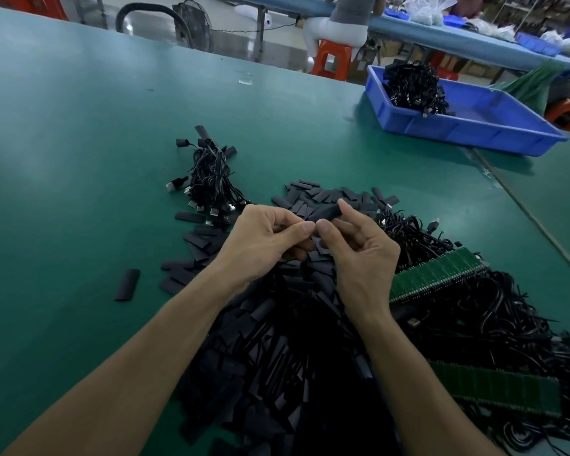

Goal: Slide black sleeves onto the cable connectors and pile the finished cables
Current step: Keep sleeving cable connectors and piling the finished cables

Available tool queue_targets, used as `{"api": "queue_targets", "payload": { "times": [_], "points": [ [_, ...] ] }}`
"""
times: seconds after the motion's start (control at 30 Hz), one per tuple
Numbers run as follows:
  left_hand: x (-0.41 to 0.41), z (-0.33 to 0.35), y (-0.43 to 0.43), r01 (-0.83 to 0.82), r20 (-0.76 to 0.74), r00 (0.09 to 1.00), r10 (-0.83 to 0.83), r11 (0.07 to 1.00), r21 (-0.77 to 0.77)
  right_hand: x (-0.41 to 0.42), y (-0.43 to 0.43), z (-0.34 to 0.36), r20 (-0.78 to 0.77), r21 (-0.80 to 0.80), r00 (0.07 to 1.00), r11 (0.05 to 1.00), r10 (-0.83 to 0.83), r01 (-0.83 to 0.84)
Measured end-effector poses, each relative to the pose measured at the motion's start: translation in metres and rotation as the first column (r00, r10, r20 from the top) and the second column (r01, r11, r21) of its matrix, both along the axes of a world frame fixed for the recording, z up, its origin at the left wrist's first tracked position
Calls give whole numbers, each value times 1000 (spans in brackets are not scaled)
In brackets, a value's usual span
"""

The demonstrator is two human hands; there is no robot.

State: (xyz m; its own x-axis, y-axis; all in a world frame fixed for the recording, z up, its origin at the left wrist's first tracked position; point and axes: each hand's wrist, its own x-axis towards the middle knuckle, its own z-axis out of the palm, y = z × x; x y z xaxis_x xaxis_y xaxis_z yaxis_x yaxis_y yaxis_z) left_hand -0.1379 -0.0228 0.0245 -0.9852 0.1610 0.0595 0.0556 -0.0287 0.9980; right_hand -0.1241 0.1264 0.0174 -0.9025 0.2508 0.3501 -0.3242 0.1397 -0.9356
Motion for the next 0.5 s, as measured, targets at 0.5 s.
{"api": "queue_targets", "payload": {
  "times": [0.5],
  "points": [
    [0, -4, 5, -15, -65, 998, 17, 999, 35, -2, -9, 8, 28, -28, 985, 986, 168, -167]
  ]
}}
